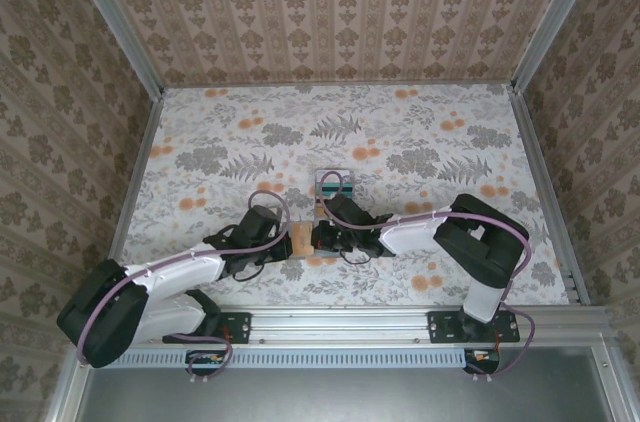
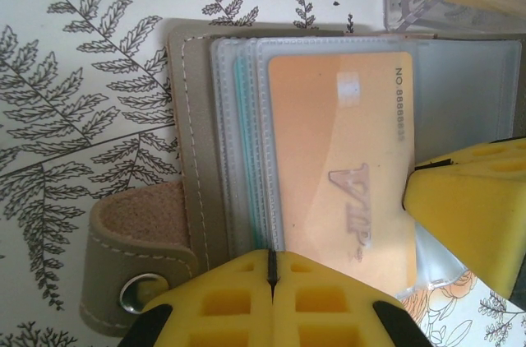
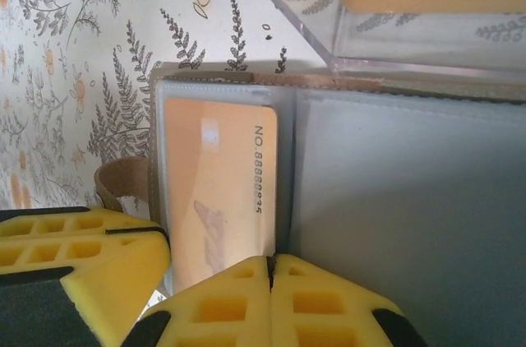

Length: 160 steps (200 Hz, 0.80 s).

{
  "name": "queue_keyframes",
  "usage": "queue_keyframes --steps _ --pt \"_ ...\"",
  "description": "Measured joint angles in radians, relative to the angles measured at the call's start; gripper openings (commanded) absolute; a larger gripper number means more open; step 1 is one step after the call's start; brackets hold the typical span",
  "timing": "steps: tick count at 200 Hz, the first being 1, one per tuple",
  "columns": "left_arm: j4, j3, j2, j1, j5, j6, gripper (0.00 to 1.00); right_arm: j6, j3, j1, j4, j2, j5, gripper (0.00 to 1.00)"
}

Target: Take the credit cards out of the card holder

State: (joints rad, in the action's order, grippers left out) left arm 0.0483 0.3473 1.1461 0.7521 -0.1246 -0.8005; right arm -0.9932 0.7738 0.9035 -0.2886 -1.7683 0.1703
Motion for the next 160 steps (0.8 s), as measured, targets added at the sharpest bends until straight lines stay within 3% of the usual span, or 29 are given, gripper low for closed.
queue_keyframes --steps 98,160 --pt "0.008 0.001 -0.003 0.0 0.008 -0.015 0.0 0.005 -0.122 -0.043 -0.016 0.113 -0.001 0.0" --pt "0.057 0.001 -0.035 -0.002 0.01 -0.014 0.0 0.085 -0.153 -0.043 0.136 0.311 -0.027 0.0"
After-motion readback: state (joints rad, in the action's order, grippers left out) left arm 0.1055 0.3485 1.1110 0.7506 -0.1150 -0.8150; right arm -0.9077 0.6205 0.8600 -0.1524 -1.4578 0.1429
